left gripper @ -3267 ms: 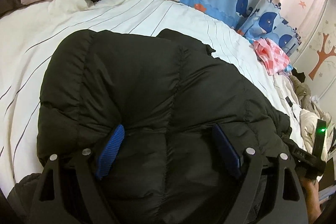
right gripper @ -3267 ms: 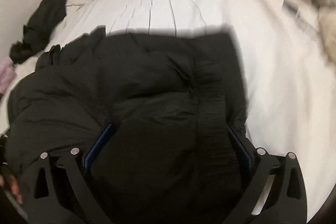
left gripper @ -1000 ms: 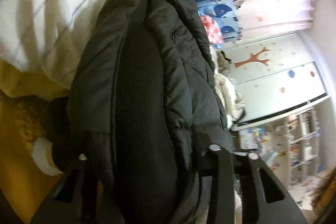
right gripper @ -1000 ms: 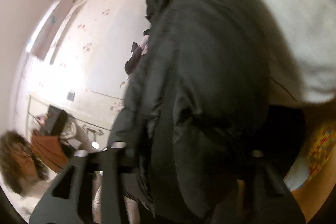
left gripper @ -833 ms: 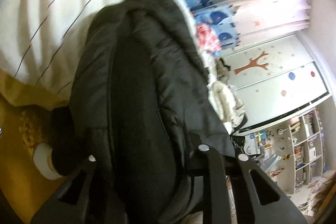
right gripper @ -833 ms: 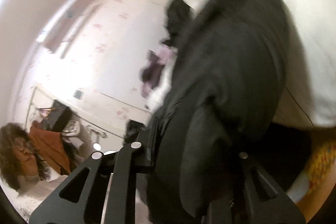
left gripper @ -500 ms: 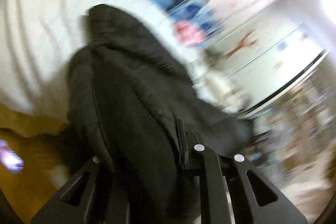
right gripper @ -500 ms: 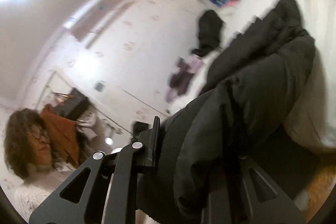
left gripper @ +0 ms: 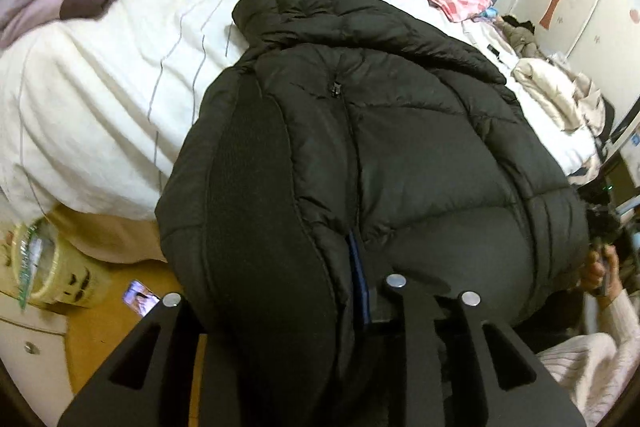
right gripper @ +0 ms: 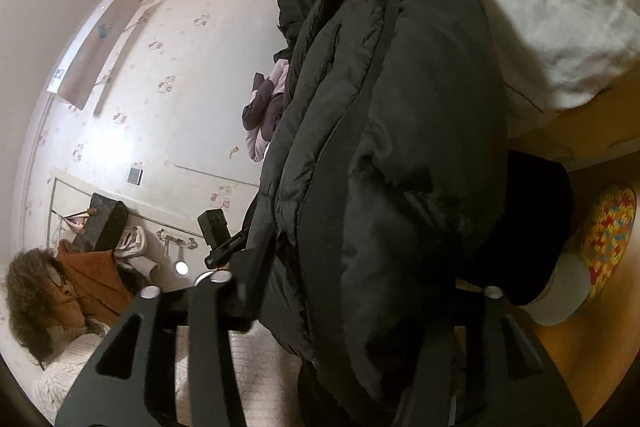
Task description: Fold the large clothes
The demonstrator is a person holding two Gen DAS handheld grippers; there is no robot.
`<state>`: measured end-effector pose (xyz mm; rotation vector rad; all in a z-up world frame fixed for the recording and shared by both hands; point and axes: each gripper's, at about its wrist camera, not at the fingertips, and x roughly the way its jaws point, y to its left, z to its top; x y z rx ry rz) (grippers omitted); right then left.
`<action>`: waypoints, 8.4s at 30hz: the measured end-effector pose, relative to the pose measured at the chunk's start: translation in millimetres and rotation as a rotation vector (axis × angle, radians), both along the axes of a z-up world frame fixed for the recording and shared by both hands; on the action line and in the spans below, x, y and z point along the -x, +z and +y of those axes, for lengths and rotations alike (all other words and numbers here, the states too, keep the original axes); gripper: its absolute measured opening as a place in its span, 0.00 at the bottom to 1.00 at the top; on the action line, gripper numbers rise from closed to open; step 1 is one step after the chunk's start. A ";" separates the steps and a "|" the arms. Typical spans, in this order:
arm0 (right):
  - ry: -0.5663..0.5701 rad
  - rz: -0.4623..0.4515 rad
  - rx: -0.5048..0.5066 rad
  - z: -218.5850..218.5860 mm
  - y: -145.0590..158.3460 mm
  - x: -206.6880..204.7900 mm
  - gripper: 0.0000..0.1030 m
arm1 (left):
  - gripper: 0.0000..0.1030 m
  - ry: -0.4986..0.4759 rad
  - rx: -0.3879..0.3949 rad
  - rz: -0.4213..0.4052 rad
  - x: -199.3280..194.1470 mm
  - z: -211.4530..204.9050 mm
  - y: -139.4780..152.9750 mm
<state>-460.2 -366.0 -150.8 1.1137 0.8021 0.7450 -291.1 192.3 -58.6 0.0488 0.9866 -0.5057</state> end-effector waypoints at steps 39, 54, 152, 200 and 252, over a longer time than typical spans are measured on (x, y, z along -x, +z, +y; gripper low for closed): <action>-0.028 0.074 -0.084 5.2 -26.4 4.7 0.77 | 0.85 0.075 0.625 0.334 -28.6 98.3 -64.6; -0.017 0.104 -0.038 10.8 -13.5 -4.3 0.77 | 0.91 -0.021 0.845 0.517 -39.5 74.1 -123.8; -0.051 0.062 -0.014 24.3 -16.8 -1.6 0.82 | 0.76 0.086 0.535 0.252 -27.9 37.1 -65.3; -0.351 -0.357 -0.140 -93.5 167.9 -235.8 0.37 | 0.23 0.103 0.875 0.062 -299.0 17.6 100.7; -0.272 0.049 1.305 58.0 119.1 -554.8 0.93 | 0.93 0.254 0.249 -0.096 -428.4 -146.4 18.7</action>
